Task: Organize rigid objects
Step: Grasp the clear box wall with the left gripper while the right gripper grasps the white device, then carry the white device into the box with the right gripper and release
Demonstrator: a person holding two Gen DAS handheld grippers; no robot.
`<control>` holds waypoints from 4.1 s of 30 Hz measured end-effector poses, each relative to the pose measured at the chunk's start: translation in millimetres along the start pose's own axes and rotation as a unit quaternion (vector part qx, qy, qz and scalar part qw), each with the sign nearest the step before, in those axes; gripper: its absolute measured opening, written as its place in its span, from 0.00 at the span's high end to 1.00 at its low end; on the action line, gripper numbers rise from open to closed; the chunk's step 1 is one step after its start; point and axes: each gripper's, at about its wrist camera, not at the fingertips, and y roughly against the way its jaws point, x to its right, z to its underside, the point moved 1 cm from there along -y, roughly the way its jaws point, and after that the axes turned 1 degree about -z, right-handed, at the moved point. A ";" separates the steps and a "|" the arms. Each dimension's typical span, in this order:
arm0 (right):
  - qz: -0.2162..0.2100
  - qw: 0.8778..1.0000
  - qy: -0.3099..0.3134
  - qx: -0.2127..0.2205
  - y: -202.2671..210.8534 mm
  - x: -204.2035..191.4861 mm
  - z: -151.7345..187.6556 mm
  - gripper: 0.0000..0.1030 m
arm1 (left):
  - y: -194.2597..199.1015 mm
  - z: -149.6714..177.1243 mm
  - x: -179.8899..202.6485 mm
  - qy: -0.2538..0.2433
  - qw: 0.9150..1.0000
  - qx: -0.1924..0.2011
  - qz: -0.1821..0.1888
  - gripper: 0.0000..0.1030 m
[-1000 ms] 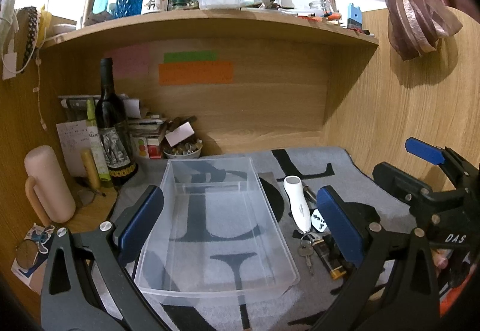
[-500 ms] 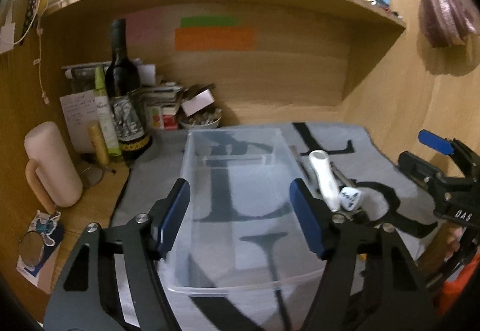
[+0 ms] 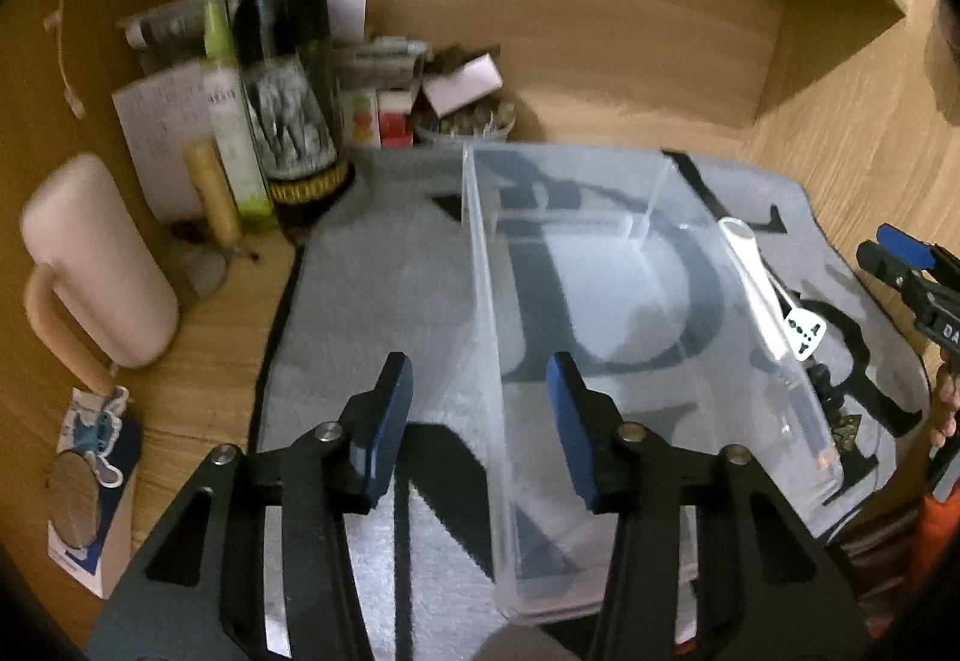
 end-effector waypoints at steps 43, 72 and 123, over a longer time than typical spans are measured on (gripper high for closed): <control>-0.073 0.979 -0.023 -0.187 -133.7 -16.3 -3.4 0.73 | -31.0 4.5 -1.3 0.021 0.998 -0.036 0.041 0.91; -0.135 0.991 0.005 -0.022 -30.1 -64.5 -59.5 0.73 | -28.1 4.7 2.4 0.012 0.999 -0.033 0.007 0.93; -0.123 0.990 0.048 -0.057 -41.2 -79.9 -53.8 0.52 | -33.6 4.7 4.0 0.010 0.999 -0.035 0.010 0.93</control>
